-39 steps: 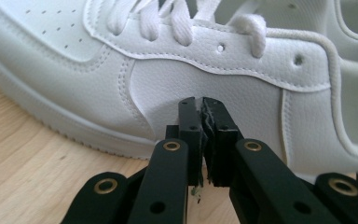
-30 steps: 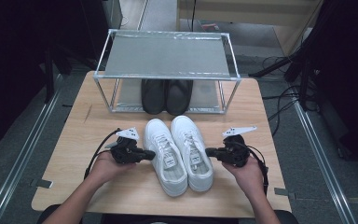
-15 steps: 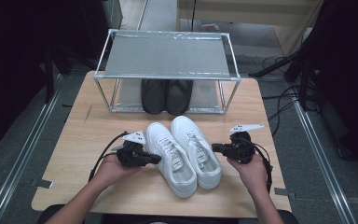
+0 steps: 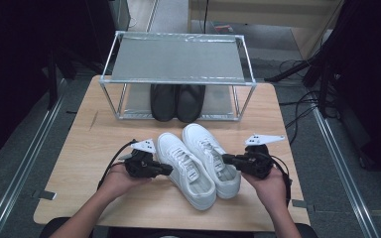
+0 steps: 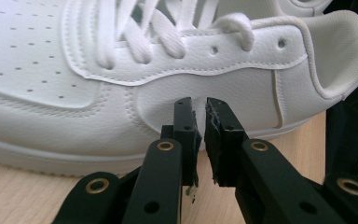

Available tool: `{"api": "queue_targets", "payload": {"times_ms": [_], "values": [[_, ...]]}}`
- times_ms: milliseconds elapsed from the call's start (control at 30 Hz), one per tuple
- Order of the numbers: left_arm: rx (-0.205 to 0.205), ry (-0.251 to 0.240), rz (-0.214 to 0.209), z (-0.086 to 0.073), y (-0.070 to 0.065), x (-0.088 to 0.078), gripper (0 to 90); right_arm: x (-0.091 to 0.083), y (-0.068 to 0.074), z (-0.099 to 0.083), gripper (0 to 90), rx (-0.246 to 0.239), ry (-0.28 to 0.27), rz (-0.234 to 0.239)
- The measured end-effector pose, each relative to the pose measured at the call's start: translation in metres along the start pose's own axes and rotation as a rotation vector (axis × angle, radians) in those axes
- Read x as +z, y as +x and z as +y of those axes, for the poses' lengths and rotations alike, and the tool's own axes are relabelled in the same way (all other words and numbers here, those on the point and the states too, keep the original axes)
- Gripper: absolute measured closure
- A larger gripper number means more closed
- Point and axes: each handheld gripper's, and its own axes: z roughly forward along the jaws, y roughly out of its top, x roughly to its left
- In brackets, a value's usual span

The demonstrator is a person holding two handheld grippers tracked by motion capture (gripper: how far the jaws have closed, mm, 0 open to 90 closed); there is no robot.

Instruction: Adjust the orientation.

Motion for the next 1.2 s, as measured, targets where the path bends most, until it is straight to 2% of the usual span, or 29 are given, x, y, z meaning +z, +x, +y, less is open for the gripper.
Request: {"api": "queue_targets", "payload": {"times_ms": [100,200,300,800,1000,1100,1200], "values": [[-0.003,-0.003,0.014,-0.001,0.002,-0.003,81.5,0.008,0.011,0.001,90.0,-0.048,0.032,0.010],[-0.001,-0.002,0.018,-0.002,0.003,-0.003,79.4,0.017,0.021,0.000,90.0,-0.100,0.075,-0.002],[0.007,0.004,0.017,-0.002,0.002,-0.002,78.8,0.017,0.023,0.000,90.0,-0.111,0.072,-0.009],[0.014,0.027,0.007,-0.002,0.000,0.003,76.5,0.023,0.026,0.001,90.0,-0.128,0.055,-0.037],[0.015,0.027,0.002,-0.002,0.001,0.003,75.6,0.027,0.025,0.003,90.0,-0.118,0.040,-0.038],[0.015,0.020,0.010,-0.002,0.001,0.001,72.5,0.025,0.023,0.002,90.0,-0.098,0.031,-0.022],[0.001,0.007,0.015,-0.002,0.004,-0.003,70.6,0.022,0.021,0.002,84.3,-0.070,0.010,0.001]]}}
